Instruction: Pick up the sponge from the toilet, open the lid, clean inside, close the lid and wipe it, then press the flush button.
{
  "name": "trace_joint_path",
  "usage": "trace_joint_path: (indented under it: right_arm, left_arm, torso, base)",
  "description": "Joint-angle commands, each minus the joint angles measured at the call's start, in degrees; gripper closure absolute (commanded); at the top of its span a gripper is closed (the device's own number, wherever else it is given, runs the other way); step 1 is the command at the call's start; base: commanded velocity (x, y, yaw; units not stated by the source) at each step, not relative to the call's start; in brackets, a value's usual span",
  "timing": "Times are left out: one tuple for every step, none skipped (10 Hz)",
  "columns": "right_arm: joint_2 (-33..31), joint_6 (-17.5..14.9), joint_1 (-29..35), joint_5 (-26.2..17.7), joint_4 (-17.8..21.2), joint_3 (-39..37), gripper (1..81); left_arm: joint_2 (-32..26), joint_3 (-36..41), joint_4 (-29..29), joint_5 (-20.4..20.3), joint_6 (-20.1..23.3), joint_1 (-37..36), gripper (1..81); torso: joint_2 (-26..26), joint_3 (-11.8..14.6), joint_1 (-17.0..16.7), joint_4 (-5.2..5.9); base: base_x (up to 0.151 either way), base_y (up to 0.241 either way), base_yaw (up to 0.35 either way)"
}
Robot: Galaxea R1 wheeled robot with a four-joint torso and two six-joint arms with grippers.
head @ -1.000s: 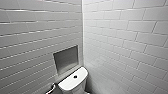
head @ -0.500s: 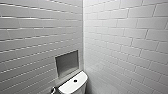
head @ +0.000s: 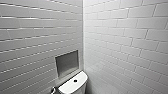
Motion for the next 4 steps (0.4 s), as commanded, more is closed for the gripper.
trace_joint_path:
  right_arm:
    - [2.71, -0.02, 3.27, -6.53, -0.35, -6.79, 81.1]
    - [3.24, -0.02, 3.54, -7.23, -0.35, -7.41, 81.1]
    - [3.59, -0.11, 4.06, -8.64, -0.35, -7.67, 81.1]
    - [3.67, -0.11, 4.15, -10.03, -0.35, -7.67, 81.1]
  left_arm:
    - [4.42, -4.56, 0.72, -0.63, 0.50, -0.16, 81.1]
    - [6.51, -7.00, 0.73, -0.72, 0.33, 0.19, 81.1]
    - [8.28, -9.40, 0.64, -0.72, 0.32, 0.27, 81.1]
    - [10.03, -11.85, 0.28, -0.72, 0.23, 0.27, 81.1]
  torso:
    - [0.00, 0.00, 0.00, 0.00]
    - [0.00, 0.00, -0.02, 0.00]
    - [0.00, 0.00, -0.02, 0.00]
    - [-0.02, 0.00, -0.02, 0.00]
  base:
    - [0.000, 0.000, 0.000]
    - [0.000, 0.000, 0.000]
    - [0.000, 0.000, 0.000]
    - [0.000, 0.000, 0.000]
